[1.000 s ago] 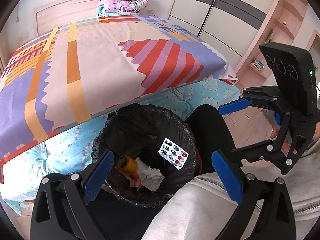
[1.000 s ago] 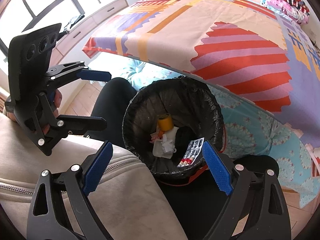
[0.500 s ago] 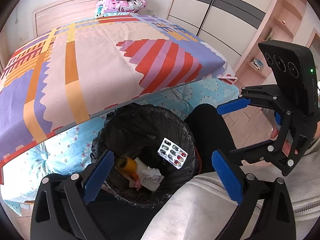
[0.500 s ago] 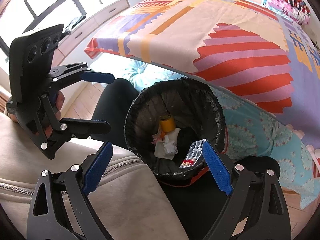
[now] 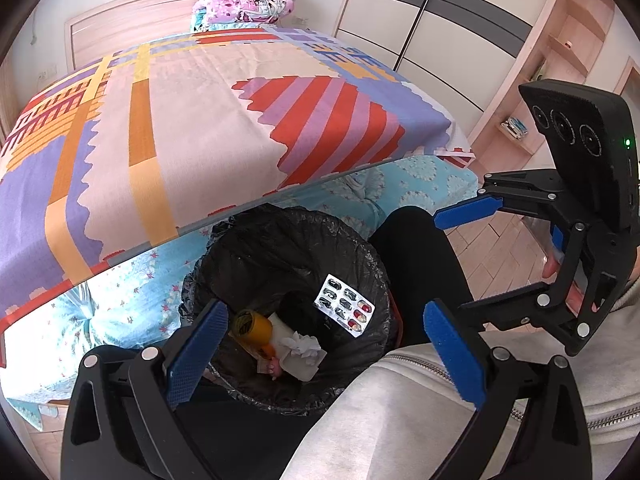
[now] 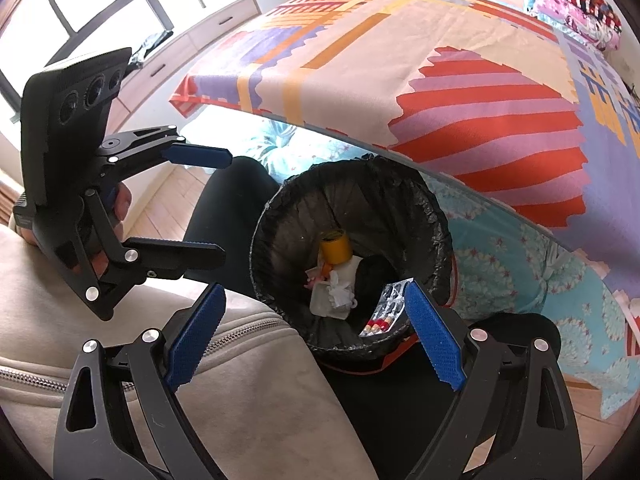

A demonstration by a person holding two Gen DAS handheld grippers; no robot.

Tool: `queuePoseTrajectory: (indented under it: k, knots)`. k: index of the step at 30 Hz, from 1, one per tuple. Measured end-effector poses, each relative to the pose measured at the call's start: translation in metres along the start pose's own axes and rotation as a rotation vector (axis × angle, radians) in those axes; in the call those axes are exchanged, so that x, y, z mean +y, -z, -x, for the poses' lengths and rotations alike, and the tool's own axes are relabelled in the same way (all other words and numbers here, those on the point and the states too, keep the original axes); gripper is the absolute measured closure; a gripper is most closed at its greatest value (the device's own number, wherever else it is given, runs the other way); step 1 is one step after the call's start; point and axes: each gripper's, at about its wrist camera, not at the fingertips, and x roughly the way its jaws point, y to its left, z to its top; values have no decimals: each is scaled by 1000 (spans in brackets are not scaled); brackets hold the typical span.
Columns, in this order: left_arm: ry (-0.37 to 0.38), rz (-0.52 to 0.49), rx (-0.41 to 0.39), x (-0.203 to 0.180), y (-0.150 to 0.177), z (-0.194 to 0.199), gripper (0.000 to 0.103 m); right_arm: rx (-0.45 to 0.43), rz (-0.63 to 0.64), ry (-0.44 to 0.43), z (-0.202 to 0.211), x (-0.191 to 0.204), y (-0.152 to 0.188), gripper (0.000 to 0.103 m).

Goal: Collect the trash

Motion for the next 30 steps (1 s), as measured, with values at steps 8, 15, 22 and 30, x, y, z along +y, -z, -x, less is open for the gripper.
queuePoseTrajectory:
  k: [8,15,22,30]
  knots:
    - [7,4,10,-1,2,-4,8,1,-3,-2,0,0,0,12]
    - [10,0,9,-2,2,-4,8,0,-2,-2,0,-1,0,12]
    - [10,-3,8,-2,3,-4,8,-5,-2,0,0,-1,0,12]
    - [9,-3,6,-2,1,-2,8,-6,1,-2,0,-1,0,12]
